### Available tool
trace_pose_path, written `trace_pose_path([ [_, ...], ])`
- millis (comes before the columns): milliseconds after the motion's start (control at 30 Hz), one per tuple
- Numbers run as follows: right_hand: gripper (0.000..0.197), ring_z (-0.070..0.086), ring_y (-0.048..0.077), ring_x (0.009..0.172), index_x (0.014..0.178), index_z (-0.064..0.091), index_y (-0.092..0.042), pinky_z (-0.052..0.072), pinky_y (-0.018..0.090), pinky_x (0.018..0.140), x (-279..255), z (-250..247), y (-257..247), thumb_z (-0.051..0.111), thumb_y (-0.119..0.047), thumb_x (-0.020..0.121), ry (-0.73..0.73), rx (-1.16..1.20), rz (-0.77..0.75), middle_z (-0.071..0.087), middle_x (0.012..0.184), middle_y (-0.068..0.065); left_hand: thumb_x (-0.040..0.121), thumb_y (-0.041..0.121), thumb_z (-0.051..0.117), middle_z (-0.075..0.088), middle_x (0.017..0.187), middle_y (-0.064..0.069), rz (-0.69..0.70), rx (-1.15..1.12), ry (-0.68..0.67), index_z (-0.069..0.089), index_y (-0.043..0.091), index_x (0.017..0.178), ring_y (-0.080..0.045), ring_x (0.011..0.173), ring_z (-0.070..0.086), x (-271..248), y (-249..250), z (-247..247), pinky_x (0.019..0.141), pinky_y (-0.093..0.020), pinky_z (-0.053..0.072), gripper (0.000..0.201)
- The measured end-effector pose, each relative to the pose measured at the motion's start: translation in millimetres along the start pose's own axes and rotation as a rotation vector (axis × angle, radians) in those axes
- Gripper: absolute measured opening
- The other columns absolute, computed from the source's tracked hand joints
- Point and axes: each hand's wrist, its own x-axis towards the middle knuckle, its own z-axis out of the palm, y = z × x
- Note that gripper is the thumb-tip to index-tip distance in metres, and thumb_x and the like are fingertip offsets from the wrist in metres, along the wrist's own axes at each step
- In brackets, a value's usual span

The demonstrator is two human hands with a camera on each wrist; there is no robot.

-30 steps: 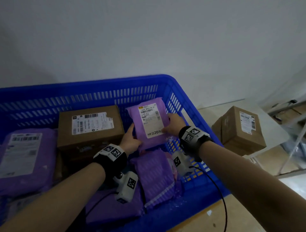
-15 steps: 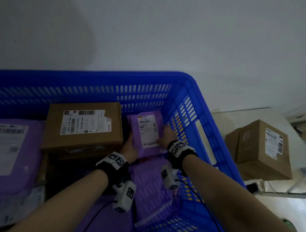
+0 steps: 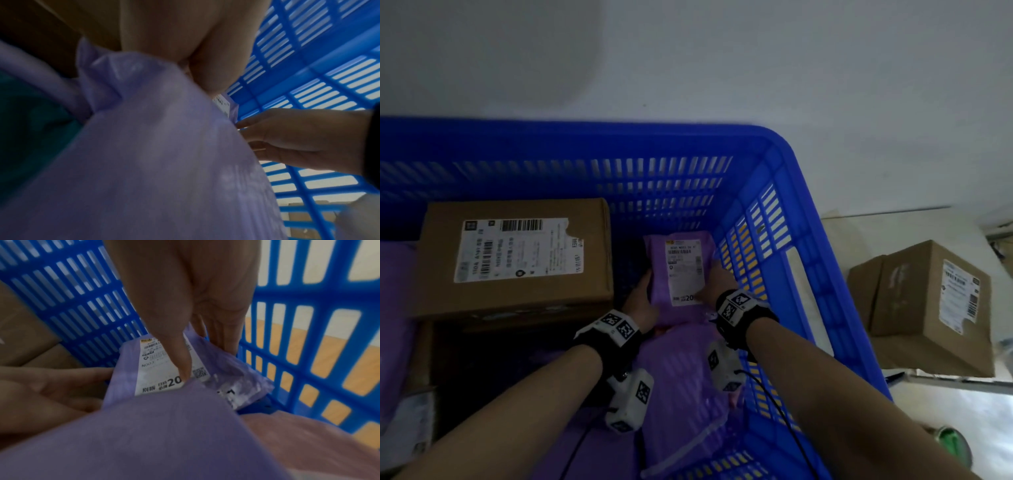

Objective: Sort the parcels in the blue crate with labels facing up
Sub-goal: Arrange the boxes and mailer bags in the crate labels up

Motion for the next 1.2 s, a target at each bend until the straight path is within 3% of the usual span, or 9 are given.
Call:
trace_pose_path([
  [267, 0.051, 0.056, 0.031, 0.114, 0.126, 0.049, -0.001, 0.05, 0.035, 0.091, -16, -13, -4, 0.068, -0.019, 0.084, -0.054, -0.079, -0.12, 0.055, 0.128, 0.017, 0.091, 0.005, 0.055, 0.059, 0.128, -0.017, -0.039, 0.063, 0.021, 0.056, 0.0, 0.126, -0.028, 0.115, 0.057, -17, -9, -8, 0.099, -0.034, 0.044, 0.036],
  [467, 0.05, 0.048, 0.021, 0.126, 0.131, 0.054, -0.011, 0.038, 0.025, 0.102, -51, -30, -11, 0.068, -0.021, 0.085, -0.238, -0.143, -0.303, 0.055, 0.135, 0.01, 0.084, 0.032, 0.068, 0.065, 0.09, -0.006, -0.062, 0.214, -0.179, 0.071, 0.003, 0.099, -0.011, 0.078, 0.057, -45, -5, -16, 0.067, -0.021, 0.045, 0.033],
  [533, 0.047, 0.053, 0.017, 0.121, 0.129, 0.057, -0.012, 0.038, 0.014, 0.09, -65, -26, -12, 0.069, -0.015, 0.083, -0.332, -0.216, -0.34, 0.059, 0.131, 0.006, 0.08, 0.033, 0.072, 0.063, 0.085, -0.003, -0.044, 0.355, -0.217, 0.073, 0.003, 0.097, -0.01, 0.075, 0.055, -53, -6, -16, 0.063, -0.021, 0.042, 0.034],
  [633, 0.047, 0.057, 0.011, 0.094, 0.126, 0.061, -0.01, 0.035, -0.002, 0.056, -79, -18, -10, 0.071, -0.008, 0.08, -0.396, -0.338, -0.403, 0.064, 0.121, 0.004, 0.079, 0.019, 0.074, 0.063, 0.091, -0.001, 0.02, 0.449, -0.175, 0.072, 0.006, 0.101, -0.01, 0.087, 0.055, -60, -5, -14, 0.077, -0.024, 0.043, 0.026],
  [700, 0.049, 0.052, 0.007, 0.088, 0.125, 0.062, -0.01, 0.035, 0.001, 0.051, -84, -15, -8, 0.073, -0.008, 0.078, -0.396, -0.387, -0.436, 0.064, 0.119, 0.006, 0.076, 0.016, 0.076, 0.063, 0.09, -0.002, 0.034, 0.441, -0.15, 0.072, 0.007, 0.097, -0.011, 0.088, 0.055, -68, 0, -13, 0.08, -0.026, 0.044, 0.023],
  [800, 0.049, 0.05, 0.009, 0.094, 0.124, 0.062, -0.01, 0.039, 0.014, 0.07, -94, -17, -7, 0.075, -0.013, 0.077, -0.384, -0.436, -0.46, 0.064, 0.123, 0.009, 0.072, 0.016, 0.08, 0.061, 0.092, -0.005, 0.035, 0.423, -0.131, 0.067, 0.011, 0.092, -0.014, 0.086, 0.055, -76, 5, -12, 0.079, -0.029, 0.046, 0.023],
  [933, 0.045, 0.056, 0.015, 0.102, 0.122, 0.063, -0.01, 0.038, 0.019, 0.08, -110, -25, -7, 0.074, -0.013, 0.078, -0.322, -0.444, -0.484, 0.063, 0.123, 0.007, 0.076, 0.018, 0.077, 0.061, 0.098, -0.002, 0.06, 0.485, -0.174, 0.067, 0.006, 0.111, -0.012, 0.091, 0.056, -90, 17, -14, 0.077, -0.024, 0.044, 0.038],
  [1067, 0.035, 0.053, 0.011, 0.093, 0.113, 0.068, -0.01, 0.045, 0.025, 0.084, -126, -38, -7, 0.074, -0.012, 0.078, -0.274, -0.359, -0.483, 0.067, 0.108, 0.006, 0.078, 0.02, 0.075, 0.068, 0.101, -0.003, 0.079, 0.552, -0.251, 0.07, 0.01, 0.109, -0.013, 0.09, 0.059, -103, 30, -25, 0.074, -0.027, 0.049, 0.032],
  [1200, 0.039, 0.052, 0.008, 0.093, 0.118, 0.066, -0.013, 0.043, 0.018, 0.074, -147, -65, -13, 0.072, -0.013, 0.079, -0.226, -0.283, -0.507, 0.063, 0.1, 0.0, 0.08, 0.021, 0.073, 0.07, 0.103, -0.008, 0.199, 0.585, -0.244, 0.071, 0.009, 0.106, -0.013, 0.088, 0.06, -117, 53, -45, 0.068, -0.023, 0.048, 0.029],
])
